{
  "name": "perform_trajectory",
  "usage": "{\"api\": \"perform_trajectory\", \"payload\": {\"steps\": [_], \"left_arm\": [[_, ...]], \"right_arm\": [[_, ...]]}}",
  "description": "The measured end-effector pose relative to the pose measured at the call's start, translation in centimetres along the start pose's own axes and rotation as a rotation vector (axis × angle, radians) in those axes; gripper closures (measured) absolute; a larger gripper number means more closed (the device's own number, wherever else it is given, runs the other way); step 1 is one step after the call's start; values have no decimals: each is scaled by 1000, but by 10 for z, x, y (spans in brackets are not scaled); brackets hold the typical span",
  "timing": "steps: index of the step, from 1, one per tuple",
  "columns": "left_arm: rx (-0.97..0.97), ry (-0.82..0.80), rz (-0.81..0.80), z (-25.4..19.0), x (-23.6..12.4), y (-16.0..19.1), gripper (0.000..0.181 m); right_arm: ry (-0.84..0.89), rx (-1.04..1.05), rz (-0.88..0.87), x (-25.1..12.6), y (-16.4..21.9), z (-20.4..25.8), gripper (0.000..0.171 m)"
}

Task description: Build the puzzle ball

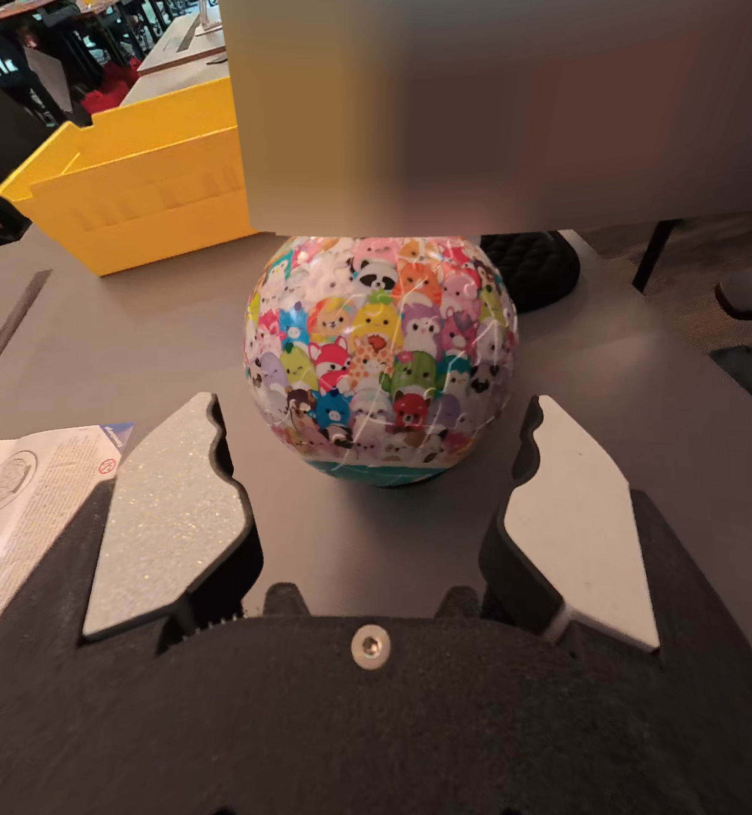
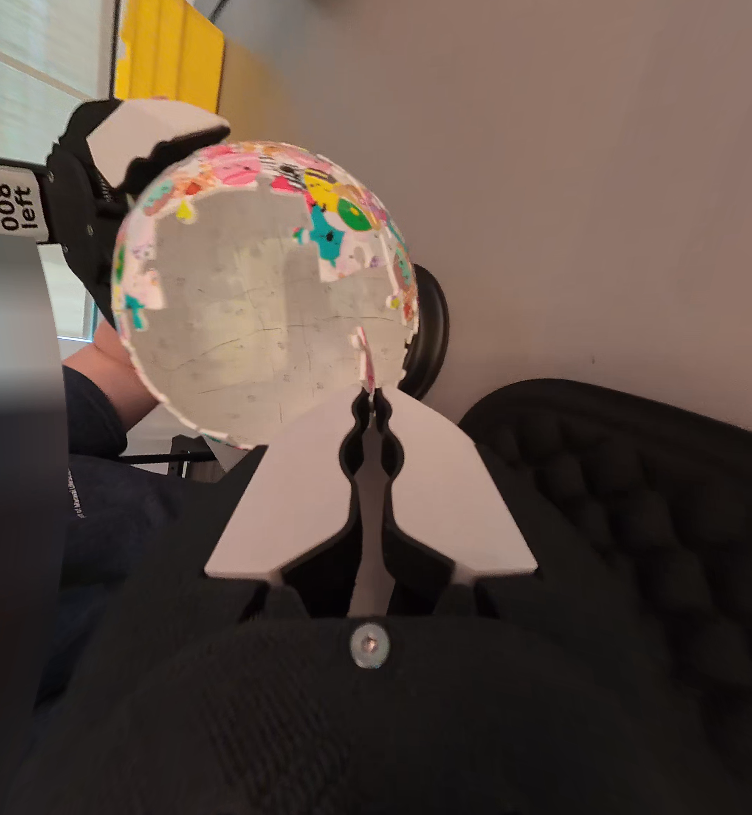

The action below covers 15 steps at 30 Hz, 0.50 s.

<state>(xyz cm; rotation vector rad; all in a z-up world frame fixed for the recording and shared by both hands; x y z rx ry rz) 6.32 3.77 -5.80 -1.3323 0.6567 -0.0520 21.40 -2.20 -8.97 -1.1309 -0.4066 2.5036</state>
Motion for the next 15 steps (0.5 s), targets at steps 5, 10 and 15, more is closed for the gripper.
{"api": "perform_trajectory", "payload": {"steps": [5,10,15], "left_arm": [[24,27,-6,4,9,12,57],[35,47,-19,6,12,13,60],[57,72,-1,4,14,11,66]], "right_arm": [[30,-19,63,11,-2,-4,168],[65,-54,118,14,-3,-5,168],[87,-65,161,15,-6,-5,168]]}}
Point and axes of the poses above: each gripper's, where its closed fingertips meet, x out along the fingers, y out of its underside, z = x × y across the jaws, the point moved 5 cm from there along -x, back along the fingers, and after that the axes turned 11 degrees about y, right-handed, at the moved point
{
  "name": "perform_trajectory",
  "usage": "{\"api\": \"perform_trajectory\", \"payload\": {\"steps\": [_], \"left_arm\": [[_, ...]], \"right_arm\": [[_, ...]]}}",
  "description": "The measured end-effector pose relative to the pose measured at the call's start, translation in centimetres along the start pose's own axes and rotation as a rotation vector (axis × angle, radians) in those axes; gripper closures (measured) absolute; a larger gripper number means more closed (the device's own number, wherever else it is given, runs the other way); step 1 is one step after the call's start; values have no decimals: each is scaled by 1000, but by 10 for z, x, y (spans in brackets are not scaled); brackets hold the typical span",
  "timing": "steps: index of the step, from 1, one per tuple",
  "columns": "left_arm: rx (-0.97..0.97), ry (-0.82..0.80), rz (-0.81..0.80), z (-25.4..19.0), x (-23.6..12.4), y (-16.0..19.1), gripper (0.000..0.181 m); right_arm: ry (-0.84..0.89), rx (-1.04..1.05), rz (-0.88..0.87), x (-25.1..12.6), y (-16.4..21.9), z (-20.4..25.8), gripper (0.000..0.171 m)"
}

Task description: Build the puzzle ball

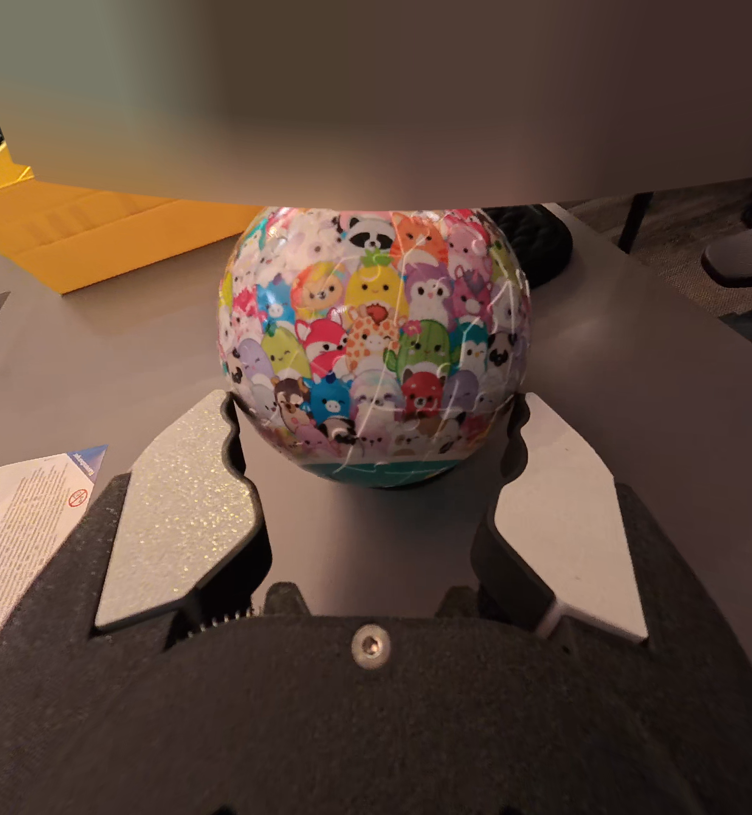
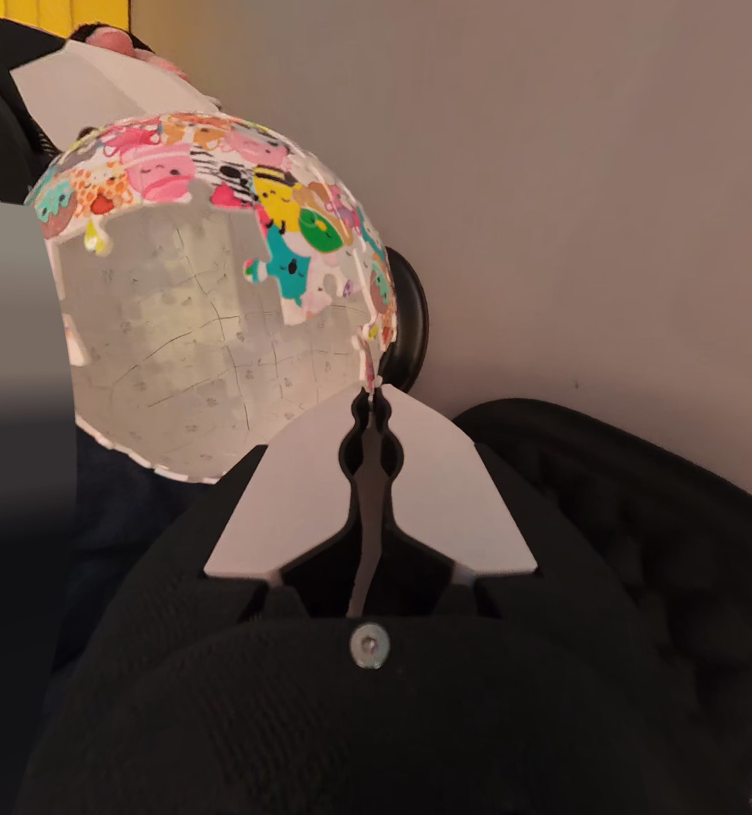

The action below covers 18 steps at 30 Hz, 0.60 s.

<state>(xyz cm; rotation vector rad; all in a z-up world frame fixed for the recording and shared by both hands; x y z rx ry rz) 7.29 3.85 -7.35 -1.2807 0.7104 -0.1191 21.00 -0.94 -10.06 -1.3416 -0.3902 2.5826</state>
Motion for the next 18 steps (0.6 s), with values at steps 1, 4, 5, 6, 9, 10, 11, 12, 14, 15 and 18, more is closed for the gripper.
{"api": "perform_trajectory", "payload": {"steps": [1,4,5,6,9,10,11,12,14,15,18], "left_arm": [[0,2,1,0,0,0,66],[4,2,9,0,-1,-1,67],[3,3,12,-1,-1,-1,67],[5,4,14,-1,-2,-1,67],[6,5,22,-1,-2,-2,68],[8,5,25,-2,-2,-3,68],[12,3,29,-2,-3,-3,68],[17,2,33,-3,-3,-4,68],[26,-1,35,-4,-4,-7,69],[28,-2,35,-4,-4,-8,70],[28,-8,32,-5,-6,-11,72]], "right_arm": [[5,-2,7,0,0,0,168],[26,-9,11,0,0,-1,168],[20,-9,13,0,0,0,168],[23,-8,16,1,0,0,168],[28,-3,30,3,1,-1,168],[28,-2,34,4,2,-1,168],[29,-3,38,4,2,-1,168],[32,-4,41,4,2,-1,168],[38,-5,49,5,2,1,168],[41,-6,53,6,2,1,168],[39,7,63,7,3,2,168]]}}
Point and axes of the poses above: each gripper's, where its closed fingertips meet, x out along the fingers, y out of its underside, z = x × y across the jaws, the point moved 5 cm from there along -x, back along the fingers, and after that the axes turned 11 degrees about y, right-handed, at the moved point
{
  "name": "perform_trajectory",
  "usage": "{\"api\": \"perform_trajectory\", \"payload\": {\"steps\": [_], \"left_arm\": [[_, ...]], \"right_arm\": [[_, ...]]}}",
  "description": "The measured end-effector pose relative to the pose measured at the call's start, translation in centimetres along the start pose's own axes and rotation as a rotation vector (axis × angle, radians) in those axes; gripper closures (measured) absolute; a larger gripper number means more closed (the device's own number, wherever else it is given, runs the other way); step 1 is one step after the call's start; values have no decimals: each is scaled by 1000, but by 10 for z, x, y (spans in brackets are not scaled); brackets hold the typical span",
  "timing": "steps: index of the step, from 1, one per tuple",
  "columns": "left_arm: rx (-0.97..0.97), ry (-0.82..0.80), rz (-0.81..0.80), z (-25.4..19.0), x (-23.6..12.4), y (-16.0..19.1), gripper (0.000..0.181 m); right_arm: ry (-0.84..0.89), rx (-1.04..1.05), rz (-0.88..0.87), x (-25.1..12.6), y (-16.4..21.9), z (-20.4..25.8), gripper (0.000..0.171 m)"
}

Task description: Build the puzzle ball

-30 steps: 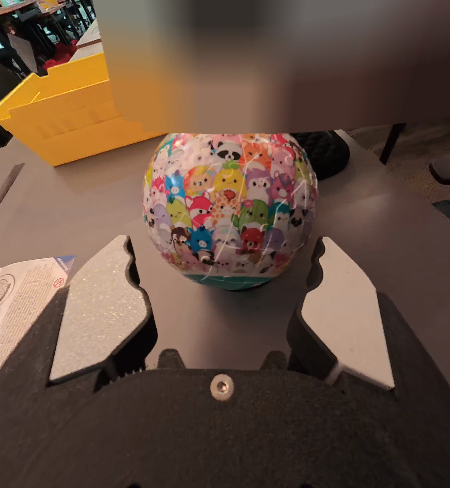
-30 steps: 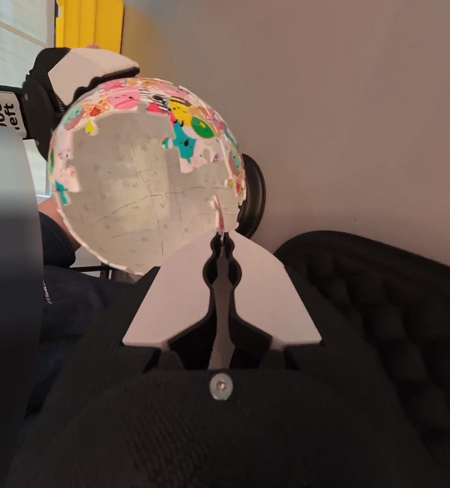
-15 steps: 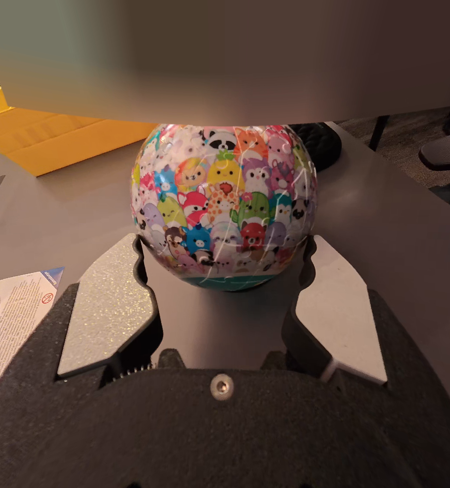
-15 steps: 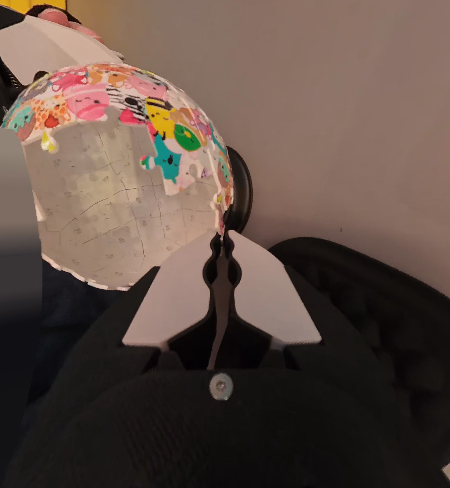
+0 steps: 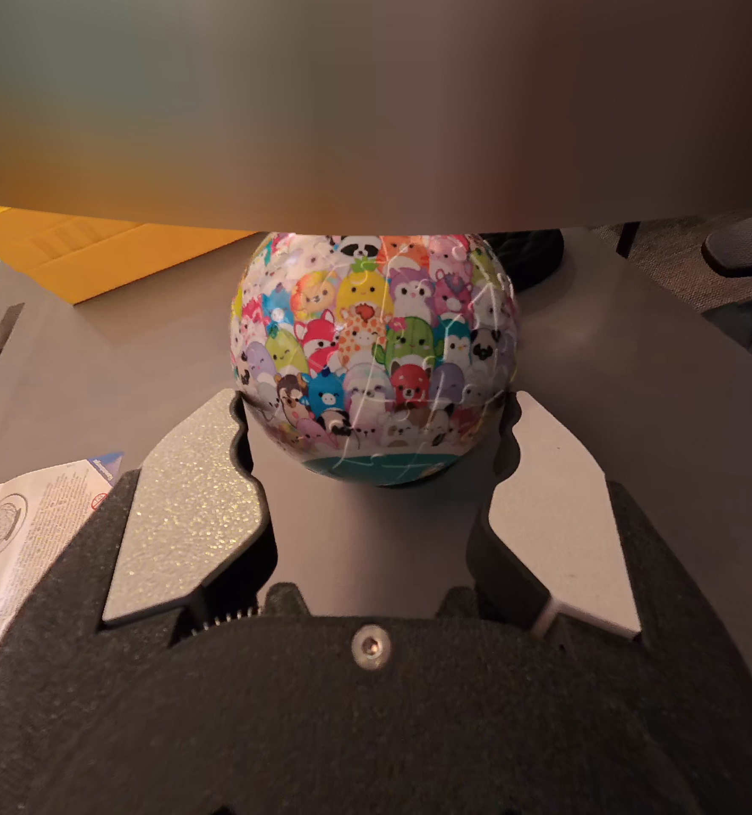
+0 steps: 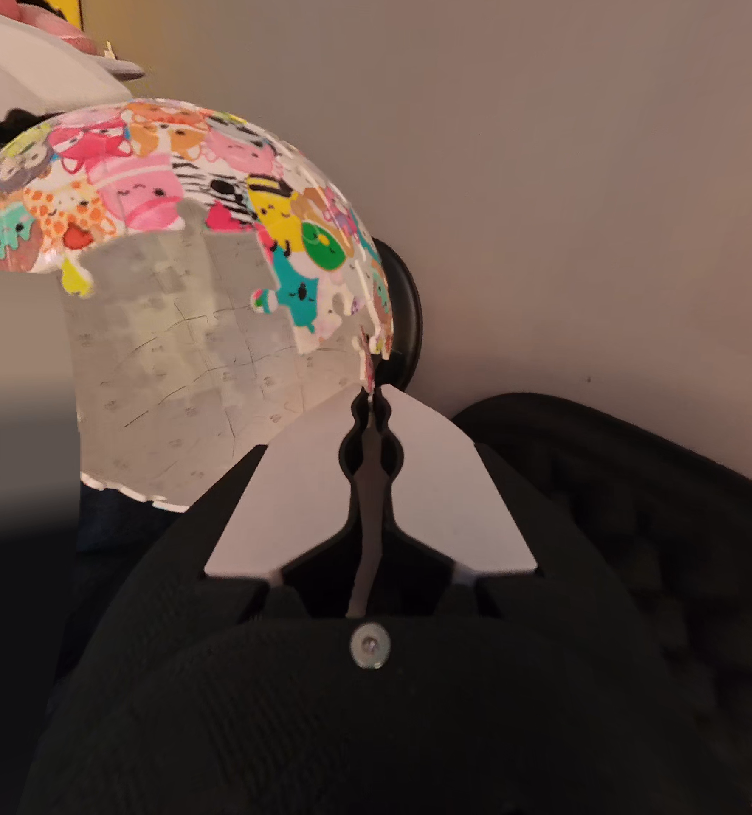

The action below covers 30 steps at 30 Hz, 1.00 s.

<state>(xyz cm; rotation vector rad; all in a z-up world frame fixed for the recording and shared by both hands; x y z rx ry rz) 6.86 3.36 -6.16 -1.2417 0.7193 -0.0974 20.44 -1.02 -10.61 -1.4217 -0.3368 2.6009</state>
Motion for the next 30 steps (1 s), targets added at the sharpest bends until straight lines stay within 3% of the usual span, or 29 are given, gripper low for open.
{"api": "perform_trajectory", "payload": {"steps": [8,19,30], "left_arm": [[-2,-12,-18,-1,-1,-1,74],[2,-4,-27,-3,0,0,74],[2,-9,-30,-3,-1,0,74]], "right_arm": [[-21,74,-20,2,1,-2,168],[57,45,65,1,0,3,168],[95,35,43,2,2,2,165]]}}
Point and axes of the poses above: each gripper's, where its closed fingertips meet, x out along the fingers, y out of its underside, z = x × y across the jaws, the point moved 5 cm from there along -x, back along the fingers, and after that the axes turned 11 degrees about y, right-handed, at the moved point
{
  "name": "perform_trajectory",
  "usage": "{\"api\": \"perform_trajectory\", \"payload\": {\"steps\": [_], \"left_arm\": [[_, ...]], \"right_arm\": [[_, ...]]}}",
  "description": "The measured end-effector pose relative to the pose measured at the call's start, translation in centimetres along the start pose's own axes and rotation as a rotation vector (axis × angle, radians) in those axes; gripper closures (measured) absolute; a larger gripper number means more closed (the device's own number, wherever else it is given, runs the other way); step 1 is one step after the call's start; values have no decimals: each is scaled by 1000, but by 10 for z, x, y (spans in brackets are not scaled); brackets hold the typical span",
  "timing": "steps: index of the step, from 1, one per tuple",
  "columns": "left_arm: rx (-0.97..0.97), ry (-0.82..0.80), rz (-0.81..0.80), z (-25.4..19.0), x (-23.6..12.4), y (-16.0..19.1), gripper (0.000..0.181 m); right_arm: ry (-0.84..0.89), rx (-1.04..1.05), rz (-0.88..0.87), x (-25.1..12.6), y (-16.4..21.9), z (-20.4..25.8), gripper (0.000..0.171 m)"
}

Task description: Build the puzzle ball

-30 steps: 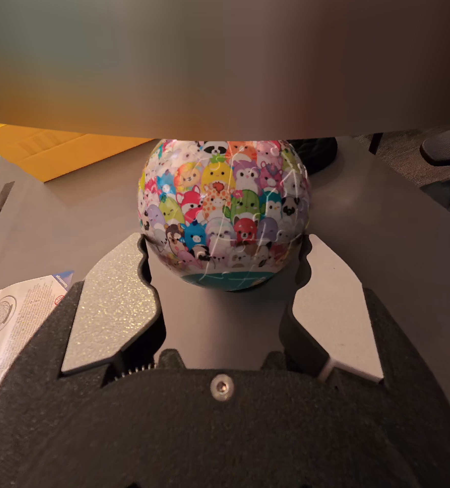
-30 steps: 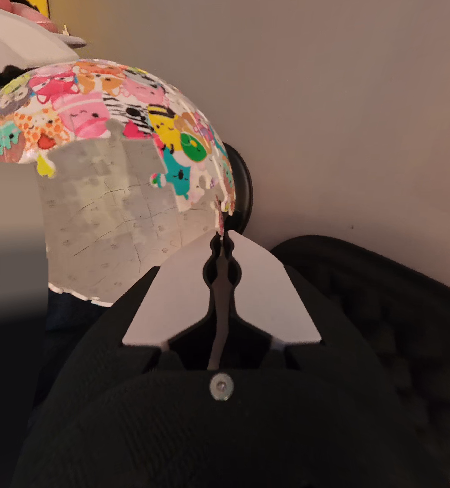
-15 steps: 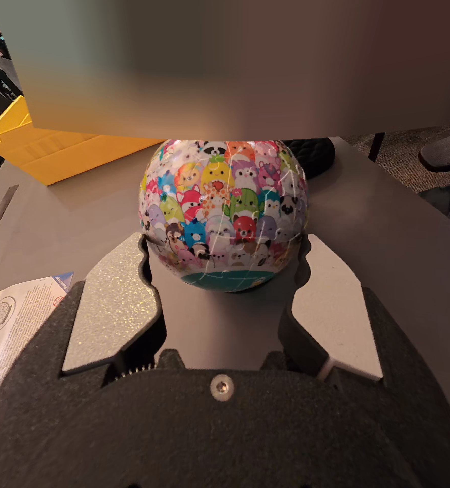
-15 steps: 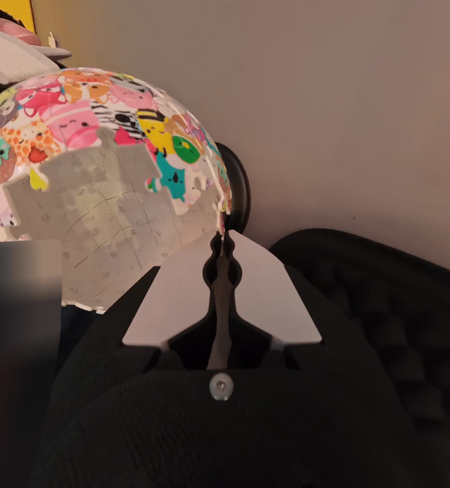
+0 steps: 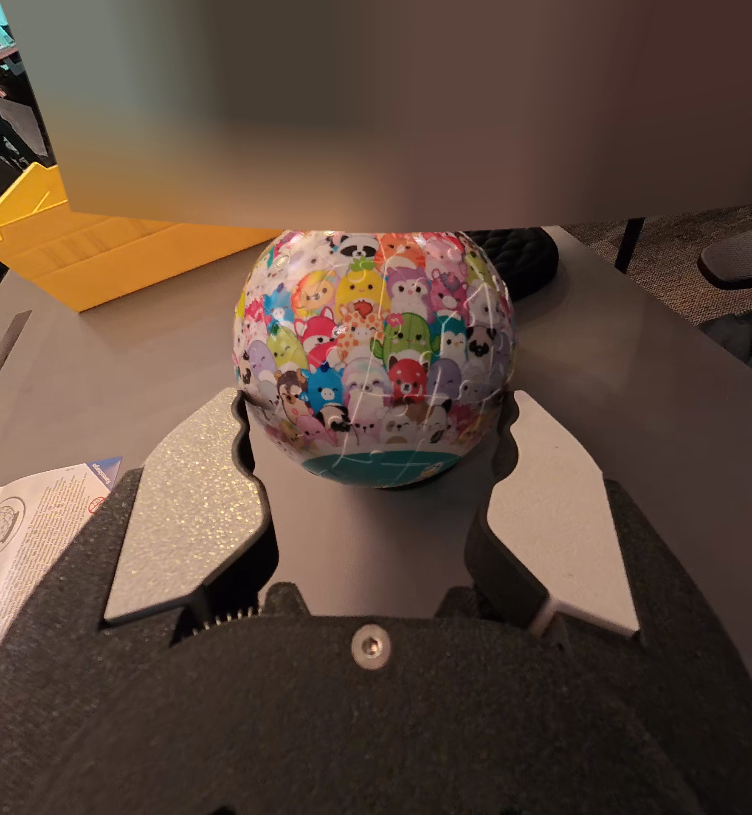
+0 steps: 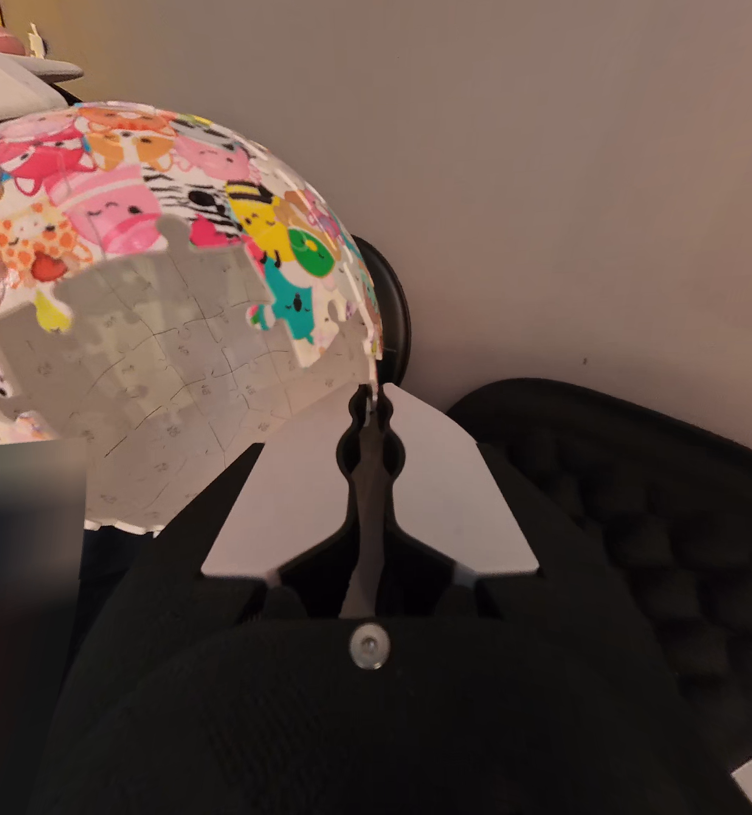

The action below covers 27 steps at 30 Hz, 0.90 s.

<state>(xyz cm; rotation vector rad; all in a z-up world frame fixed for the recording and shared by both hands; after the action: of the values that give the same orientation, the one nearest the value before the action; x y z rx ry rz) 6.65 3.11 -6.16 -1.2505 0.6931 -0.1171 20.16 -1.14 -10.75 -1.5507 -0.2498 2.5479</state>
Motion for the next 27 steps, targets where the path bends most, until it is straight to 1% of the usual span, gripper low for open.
{"api": "perform_trajectory", "payload": {"steps": [10,12,18,27], "left_arm": [[-7,2,-5,0,-1,0,75],[-7,2,-6,0,-1,0,75],[-9,5,-8,0,-1,0,75],[-12,8,-15,-1,-1,0,76]], "right_arm": [[-6,-5,0,4,1,1,162],[-1,-8,8,6,1,1,158],[21,-17,3,7,0,2,156],[47,-40,-8,9,-2,4,156]]}}
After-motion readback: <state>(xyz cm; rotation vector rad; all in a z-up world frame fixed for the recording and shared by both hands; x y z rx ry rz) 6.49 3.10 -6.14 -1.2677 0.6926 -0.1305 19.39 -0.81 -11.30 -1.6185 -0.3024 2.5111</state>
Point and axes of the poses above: each gripper's, where its closed fingertips meet, x out along the fingers, y out of its underside, z = x × y across the jaws, the point moved 5 cm from there along -x, back along the fingers, and after that the axes turned 11 degrees about y, right-handed, at the moved point
